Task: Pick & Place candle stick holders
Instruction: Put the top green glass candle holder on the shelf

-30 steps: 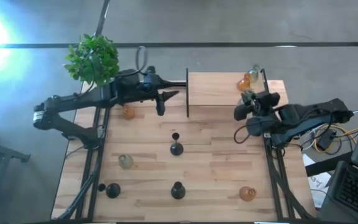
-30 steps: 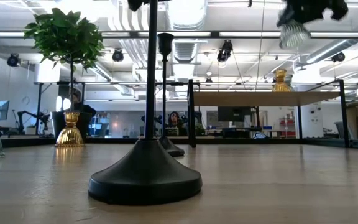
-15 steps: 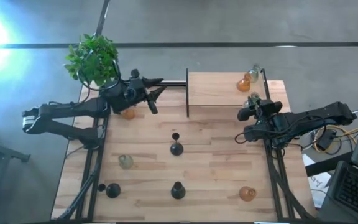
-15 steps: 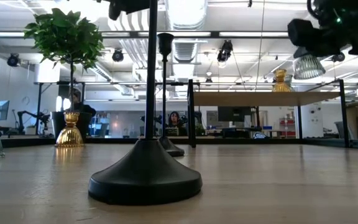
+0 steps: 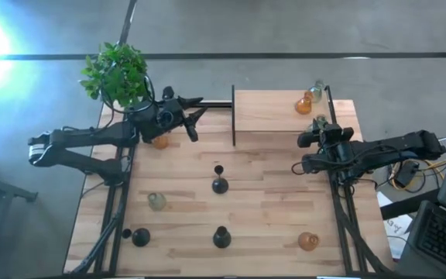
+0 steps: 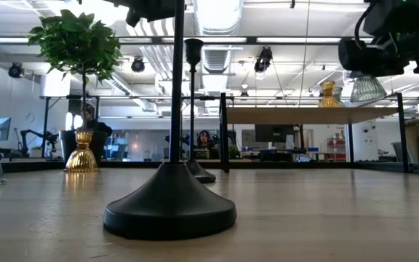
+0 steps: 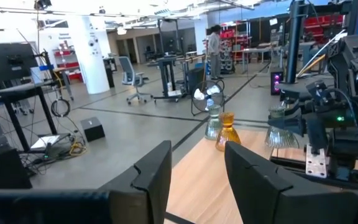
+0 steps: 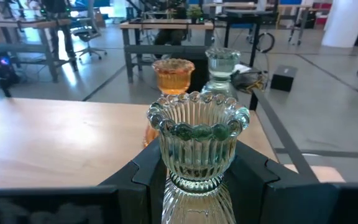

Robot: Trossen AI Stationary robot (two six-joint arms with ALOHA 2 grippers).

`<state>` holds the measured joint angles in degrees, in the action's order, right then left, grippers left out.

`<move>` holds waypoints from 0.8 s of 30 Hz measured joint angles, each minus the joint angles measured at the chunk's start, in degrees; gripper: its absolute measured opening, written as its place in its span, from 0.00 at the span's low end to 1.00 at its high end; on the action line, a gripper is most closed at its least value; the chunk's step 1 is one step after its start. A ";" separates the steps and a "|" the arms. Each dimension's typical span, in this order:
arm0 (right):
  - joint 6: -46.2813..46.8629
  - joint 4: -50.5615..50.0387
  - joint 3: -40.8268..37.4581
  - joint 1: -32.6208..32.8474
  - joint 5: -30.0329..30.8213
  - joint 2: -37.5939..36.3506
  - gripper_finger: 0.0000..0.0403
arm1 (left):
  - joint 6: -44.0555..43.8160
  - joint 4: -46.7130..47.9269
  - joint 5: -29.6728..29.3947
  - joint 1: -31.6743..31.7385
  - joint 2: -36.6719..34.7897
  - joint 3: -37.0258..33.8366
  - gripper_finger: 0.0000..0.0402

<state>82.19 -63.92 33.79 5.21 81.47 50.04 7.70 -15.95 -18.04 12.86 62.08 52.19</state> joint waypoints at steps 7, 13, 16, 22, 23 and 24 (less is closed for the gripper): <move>3.09 0.31 -2.80 -0.93 0.84 -0.02 0.30 | 0.02 0.01 0.00 0.15 0.01 0.01 0.38; 6.01 0.45 -4.09 -1.15 1.79 0.00 0.30 | 0.00 0.01 -0.04 0.17 0.00 0.01 0.38; 6.02 1.71 -4.53 -1.70 2.42 0.03 0.30 | 0.00 0.05 -0.06 0.20 0.00 0.01 0.38; 2.94 5.41 -5.00 -3.43 2.92 0.05 0.30 | 0.02 0.10 -0.07 0.26 0.01 0.01 0.38; 2.50 5.82 -5.00 -3.76 2.89 0.04 0.30 | 0.02 0.10 -0.07 0.26 0.02 0.01 0.38; 2.18 6.12 -5.00 -4.16 2.86 -0.02 0.30 | 0.02 0.10 -0.07 0.27 0.02 0.01 0.38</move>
<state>84.37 -57.80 28.80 1.05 84.33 50.02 7.73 -15.86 -18.11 13.13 62.11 52.20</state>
